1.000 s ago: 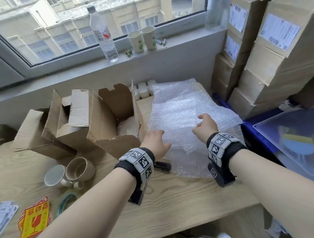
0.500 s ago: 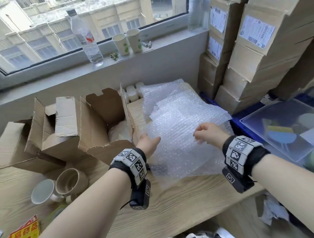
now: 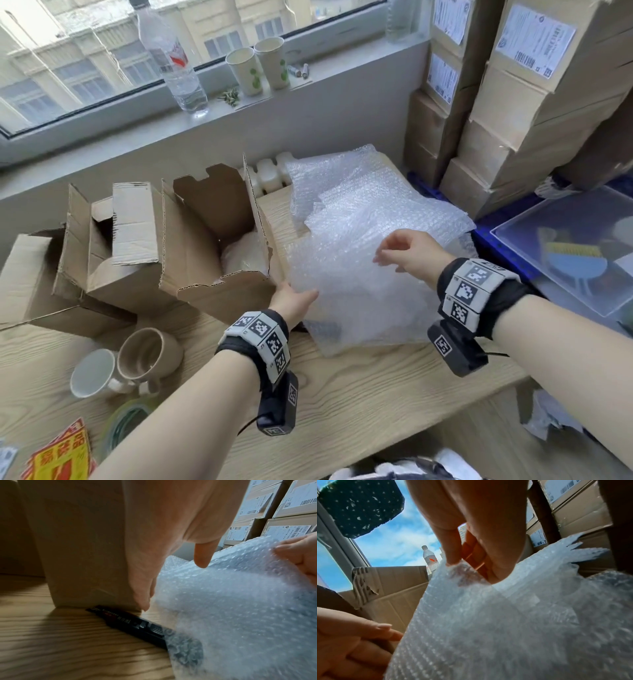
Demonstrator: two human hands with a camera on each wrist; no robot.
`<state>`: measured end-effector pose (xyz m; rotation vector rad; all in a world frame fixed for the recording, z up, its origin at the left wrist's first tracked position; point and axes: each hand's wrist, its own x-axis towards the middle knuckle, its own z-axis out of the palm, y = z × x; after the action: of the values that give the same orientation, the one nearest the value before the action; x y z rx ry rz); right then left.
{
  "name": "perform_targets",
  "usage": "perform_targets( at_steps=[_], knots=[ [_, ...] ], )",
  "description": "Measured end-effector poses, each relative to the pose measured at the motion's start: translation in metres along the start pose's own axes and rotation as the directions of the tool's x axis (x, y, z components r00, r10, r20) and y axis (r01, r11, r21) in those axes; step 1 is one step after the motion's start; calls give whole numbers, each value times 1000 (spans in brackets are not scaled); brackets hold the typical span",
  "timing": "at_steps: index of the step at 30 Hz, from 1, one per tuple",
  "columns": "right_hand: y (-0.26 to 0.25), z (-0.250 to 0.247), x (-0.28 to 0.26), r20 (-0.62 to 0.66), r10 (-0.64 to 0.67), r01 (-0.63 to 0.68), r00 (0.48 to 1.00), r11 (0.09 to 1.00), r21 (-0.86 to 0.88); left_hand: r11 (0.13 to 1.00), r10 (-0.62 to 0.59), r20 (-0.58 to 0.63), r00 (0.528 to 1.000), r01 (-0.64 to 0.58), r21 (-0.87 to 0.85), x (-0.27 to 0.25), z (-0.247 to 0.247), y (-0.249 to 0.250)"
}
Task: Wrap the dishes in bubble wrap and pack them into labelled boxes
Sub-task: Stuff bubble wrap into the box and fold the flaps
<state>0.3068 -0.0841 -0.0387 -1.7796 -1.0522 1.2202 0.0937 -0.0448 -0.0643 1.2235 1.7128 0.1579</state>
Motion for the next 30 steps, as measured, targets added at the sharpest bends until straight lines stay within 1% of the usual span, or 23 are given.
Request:
perform_targets(
  at_steps=[2,4,6,7,9,11,12,14,15,17,19,20,22,23,24,26,28,30],
  knots=[
    [0,-3,0,-26,0,2,1000,998,63,998,55,-21,998,-56,-39,0,-2,-1],
    [0,-5,1,-115,-5,16,993,995,95,990,124,-71,990,-128,-59,-2,-3,1],
    [0,-10,1,-215,-39,56,976,996,72,970,227,-132,965,-237,-60,-6,-4,3],
    [1,-13,0,-232,-73,84,970,996,38,952,292,-157,943,-303,-49,-9,-4,4],
    [-1,-19,-1,-196,-138,133,971,990,-37,922,371,-193,908,-385,-41,-13,-3,8],
    [-3,-24,-1,-135,-160,140,978,979,-148,905,400,-226,888,-422,-58,-19,-4,16],
    [-4,-26,-1,-112,-166,137,980,964,-229,902,404,-242,882,-428,-56,-21,-4,20],
    [-5,-30,0,-90,-190,140,978,908,-394,900,410,-262,873,-435,-39,-26,-5,27],
    [-6,-33,0,-98,-217,151,971,880,-451,896,422,-278,863,-444,-17,-28,-5,30],
    [-10,-40,1,-149,-271,167,951,855,-491,883,455,-313,834,-467,39,-34,-5,35],
    [-12,-47,3,-214,-315,194,925,873,-447,866,495,-347,797,-486,120,-39,-5,40],
    [-14,-50,4,-238,-329,216,914,890,-402,862,505,-352,788,-481,159,-39,-5,42],
    [-21,-57,2,-251,-319,248,914,928,-277,855,518,-353,779,-467,225,-43,-2,46],
    [-24,-59,2,-243,-304,256,921,944,-209,840,538,-339,772,-460,286,-46,0,49],
    [-27,-61,1,-226,-297,264,928,951,-163,807,574,-304,760,-465,363,-50,2,51],
    [-33,-63,-2,-188,-306,284,933,949,-135,739,632,-220,743,-493,460,-56,6,55],
    [-38,-63,-3,-172,-329,315,929,944,-101,722,641,-196,742,-496,483,-62,7,60],
    [-40,-64,-3,-229,-334,324,914,943,-79,746,624,-217,751,-489,452,-66,6,63]
  ],
)
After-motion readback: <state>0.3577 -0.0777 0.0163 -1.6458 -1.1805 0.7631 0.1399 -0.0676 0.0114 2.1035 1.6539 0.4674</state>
